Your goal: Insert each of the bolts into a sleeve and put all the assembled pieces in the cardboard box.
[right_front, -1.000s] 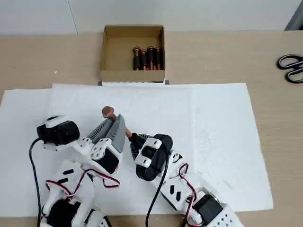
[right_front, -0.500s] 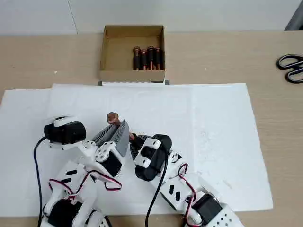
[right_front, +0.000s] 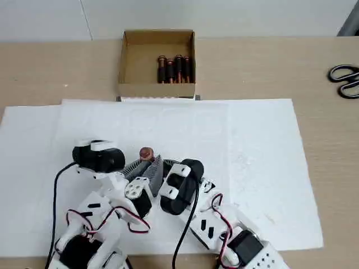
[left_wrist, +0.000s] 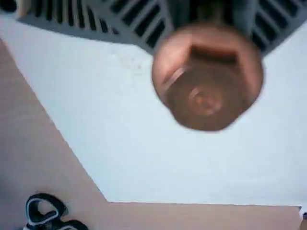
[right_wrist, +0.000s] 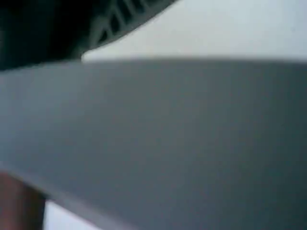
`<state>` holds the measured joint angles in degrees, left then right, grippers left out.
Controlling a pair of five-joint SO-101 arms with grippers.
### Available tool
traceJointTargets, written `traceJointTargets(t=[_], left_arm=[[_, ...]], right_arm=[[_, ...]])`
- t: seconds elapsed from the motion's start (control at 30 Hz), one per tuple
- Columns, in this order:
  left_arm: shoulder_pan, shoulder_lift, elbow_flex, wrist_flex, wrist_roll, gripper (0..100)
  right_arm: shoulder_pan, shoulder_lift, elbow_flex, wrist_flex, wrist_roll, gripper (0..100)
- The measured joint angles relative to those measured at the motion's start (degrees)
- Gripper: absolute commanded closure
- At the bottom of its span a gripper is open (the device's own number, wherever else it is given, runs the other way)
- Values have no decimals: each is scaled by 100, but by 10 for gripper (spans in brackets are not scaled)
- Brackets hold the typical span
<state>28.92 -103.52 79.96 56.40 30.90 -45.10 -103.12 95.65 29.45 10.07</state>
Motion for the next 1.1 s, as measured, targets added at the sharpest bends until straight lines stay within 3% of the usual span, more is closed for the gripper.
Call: traceJointTargets(t=[0.3, 0.53, 0.87, 1.1], left_arm=[[44, -18, -53, 176, -246, 985], [44, -26, -26, 255, -255, 794], [35, -26, -70, 378, -264, 791], [-378, 9, 44, 624, -527, 790]], right_arm=[[-9, 9, 0, 0, 0, 996], [26, 18, 0, 0, 0, 996], [18, 26, 0, 0, 0, 996], [26, 0, 0, -53, 0, 996]])
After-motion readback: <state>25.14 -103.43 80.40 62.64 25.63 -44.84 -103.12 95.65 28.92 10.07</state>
